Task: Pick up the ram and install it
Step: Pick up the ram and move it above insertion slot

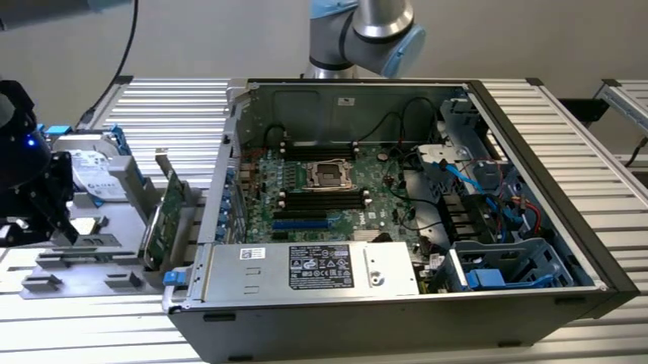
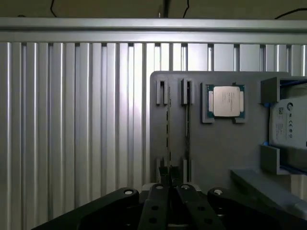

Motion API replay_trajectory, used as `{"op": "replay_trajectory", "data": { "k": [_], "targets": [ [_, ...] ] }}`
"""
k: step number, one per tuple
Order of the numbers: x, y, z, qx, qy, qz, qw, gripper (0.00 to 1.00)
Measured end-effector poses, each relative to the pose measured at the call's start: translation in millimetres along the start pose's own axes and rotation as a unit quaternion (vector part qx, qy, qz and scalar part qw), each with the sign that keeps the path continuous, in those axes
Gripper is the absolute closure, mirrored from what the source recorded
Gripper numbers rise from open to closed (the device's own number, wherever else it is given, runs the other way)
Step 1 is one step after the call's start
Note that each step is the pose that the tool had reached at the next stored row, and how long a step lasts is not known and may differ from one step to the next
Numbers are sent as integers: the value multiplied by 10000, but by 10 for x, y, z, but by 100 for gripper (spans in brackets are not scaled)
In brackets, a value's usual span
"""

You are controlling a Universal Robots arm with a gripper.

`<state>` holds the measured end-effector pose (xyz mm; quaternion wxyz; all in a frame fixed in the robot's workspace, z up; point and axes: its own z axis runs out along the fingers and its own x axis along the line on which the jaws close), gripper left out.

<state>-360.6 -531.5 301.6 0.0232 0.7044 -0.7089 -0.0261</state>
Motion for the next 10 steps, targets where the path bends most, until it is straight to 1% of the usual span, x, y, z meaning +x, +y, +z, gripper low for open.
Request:
{"op": "replay_trajectory", "data": {
  "k": [5, 10],
  "targets": [
    [-9, -168, -217, -10, -1, -1, 10000, 87],
    [-26, -333, -416, -12, -3, -2, 10000, 87]
  ]
}}
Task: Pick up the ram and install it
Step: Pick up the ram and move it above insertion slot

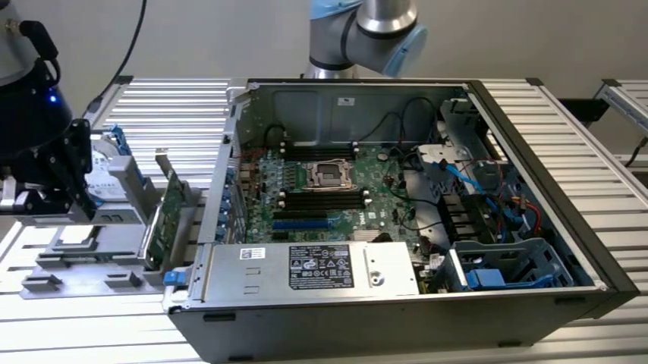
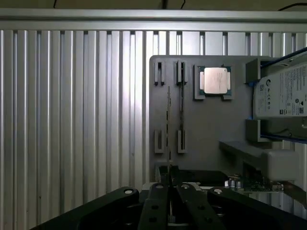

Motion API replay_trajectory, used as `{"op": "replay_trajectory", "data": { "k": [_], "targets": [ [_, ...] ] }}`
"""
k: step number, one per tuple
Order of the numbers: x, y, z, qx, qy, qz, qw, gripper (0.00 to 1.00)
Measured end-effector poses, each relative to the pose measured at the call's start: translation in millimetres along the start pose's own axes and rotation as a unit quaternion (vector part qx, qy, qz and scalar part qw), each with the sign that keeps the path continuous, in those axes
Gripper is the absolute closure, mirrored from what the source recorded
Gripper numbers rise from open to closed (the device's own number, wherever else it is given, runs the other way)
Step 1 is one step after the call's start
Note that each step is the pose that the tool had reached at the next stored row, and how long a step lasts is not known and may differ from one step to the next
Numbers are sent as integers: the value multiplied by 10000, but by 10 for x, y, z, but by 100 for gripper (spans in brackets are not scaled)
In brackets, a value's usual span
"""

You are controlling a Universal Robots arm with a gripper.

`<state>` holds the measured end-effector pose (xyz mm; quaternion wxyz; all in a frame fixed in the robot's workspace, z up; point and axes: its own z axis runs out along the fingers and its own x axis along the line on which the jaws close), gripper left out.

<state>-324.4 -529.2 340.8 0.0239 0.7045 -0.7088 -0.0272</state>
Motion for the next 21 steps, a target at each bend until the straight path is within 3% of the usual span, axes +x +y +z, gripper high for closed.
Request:
{"op": "replay_trajectory", "data": {
  "k": [15, 21],
  "targets": [
    [-112, -388, -424, -1, 1, 0, 10000, 87],
    [-170, -511, -551, -1, 0, 0, 10000, 87]
  ]
}}
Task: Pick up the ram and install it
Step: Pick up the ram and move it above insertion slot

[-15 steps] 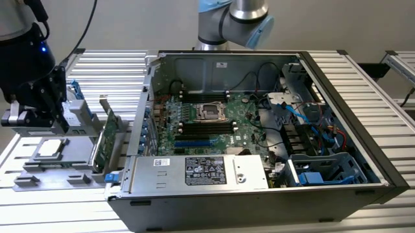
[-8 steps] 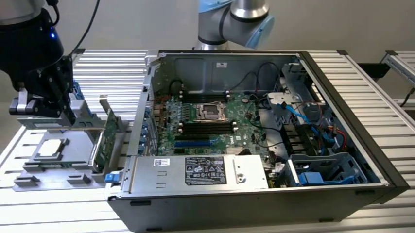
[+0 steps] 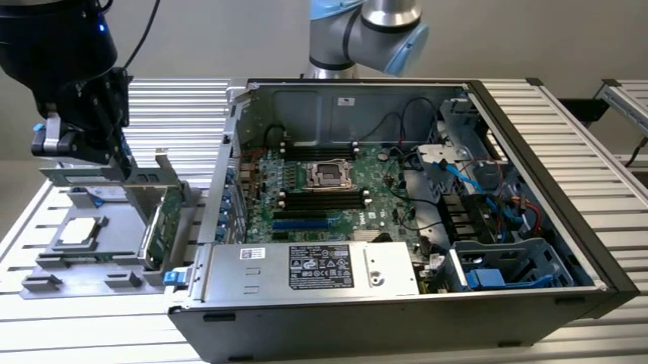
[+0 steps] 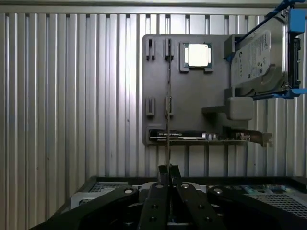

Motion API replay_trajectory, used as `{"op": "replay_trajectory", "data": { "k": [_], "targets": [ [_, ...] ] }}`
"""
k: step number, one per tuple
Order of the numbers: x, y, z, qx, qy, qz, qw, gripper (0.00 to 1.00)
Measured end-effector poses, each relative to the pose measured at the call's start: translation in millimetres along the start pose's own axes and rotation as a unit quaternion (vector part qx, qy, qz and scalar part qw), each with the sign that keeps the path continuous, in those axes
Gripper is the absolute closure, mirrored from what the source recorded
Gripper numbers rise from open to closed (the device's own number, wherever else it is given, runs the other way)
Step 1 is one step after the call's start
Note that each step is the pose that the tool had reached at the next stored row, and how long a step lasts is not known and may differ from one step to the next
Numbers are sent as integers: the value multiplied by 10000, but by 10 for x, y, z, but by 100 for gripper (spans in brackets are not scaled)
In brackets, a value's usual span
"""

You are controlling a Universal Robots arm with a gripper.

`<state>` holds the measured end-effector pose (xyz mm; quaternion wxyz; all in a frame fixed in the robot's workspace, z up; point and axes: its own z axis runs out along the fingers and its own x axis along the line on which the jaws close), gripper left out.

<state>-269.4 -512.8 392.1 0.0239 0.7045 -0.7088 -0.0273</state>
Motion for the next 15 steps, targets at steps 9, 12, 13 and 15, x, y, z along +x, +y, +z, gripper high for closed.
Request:
{"op": "replay_trajectory", "data": {
  "k": [9, 12, 13, 15],
  "targets": [
    [-109, -220, -61, -1, 0, 0, 10000, 87],
    [-155, -317, -68, -3, 0, 0, 10000, 87],
    [-170, -347, -69, -4, 0, 0, 10000, 87],
    [-199, -408, -73, -8, 0, 0, 10000, 87]
  ]
}}
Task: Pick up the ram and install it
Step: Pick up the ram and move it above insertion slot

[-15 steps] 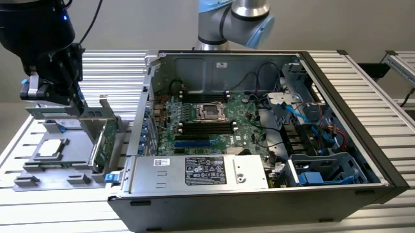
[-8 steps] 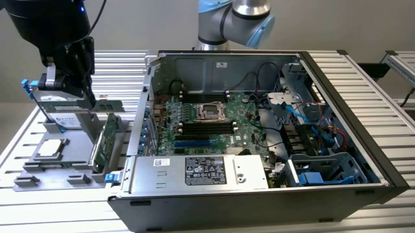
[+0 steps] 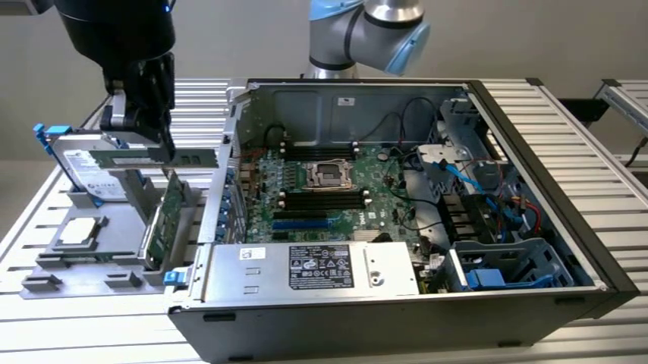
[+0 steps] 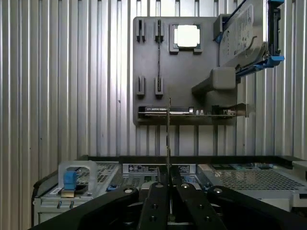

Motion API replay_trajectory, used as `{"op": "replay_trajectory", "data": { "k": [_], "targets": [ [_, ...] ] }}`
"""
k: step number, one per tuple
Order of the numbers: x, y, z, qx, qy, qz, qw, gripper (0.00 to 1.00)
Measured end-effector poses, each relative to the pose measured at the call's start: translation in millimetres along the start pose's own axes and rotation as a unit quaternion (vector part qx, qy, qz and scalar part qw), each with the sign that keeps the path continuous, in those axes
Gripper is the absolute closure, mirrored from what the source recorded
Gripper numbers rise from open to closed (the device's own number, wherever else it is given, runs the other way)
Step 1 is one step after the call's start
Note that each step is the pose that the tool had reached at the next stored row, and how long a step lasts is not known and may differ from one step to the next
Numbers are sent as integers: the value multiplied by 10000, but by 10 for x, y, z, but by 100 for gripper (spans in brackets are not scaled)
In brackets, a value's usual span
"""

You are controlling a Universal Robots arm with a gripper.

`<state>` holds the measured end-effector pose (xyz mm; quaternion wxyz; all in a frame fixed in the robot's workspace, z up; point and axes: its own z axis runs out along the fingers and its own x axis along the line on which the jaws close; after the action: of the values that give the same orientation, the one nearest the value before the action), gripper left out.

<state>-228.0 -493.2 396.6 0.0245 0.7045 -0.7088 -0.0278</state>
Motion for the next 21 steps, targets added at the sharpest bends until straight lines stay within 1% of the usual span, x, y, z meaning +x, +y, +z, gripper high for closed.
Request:
{"op": "replay_trajectory", "data": {
  "k": [4, 9, 18, 21],
  "targets": [
    [-65, -116, -8, -14, 4, 0, 10000, 87],
    [-149, -259, -9, -36, 21, 1, 10000, 87],
    [-350, -526, 12, -53, 27, 2, 10000, 87],
    [-410, -627, 15, -56, 27, 2, 10000, 87]
  ]
}}
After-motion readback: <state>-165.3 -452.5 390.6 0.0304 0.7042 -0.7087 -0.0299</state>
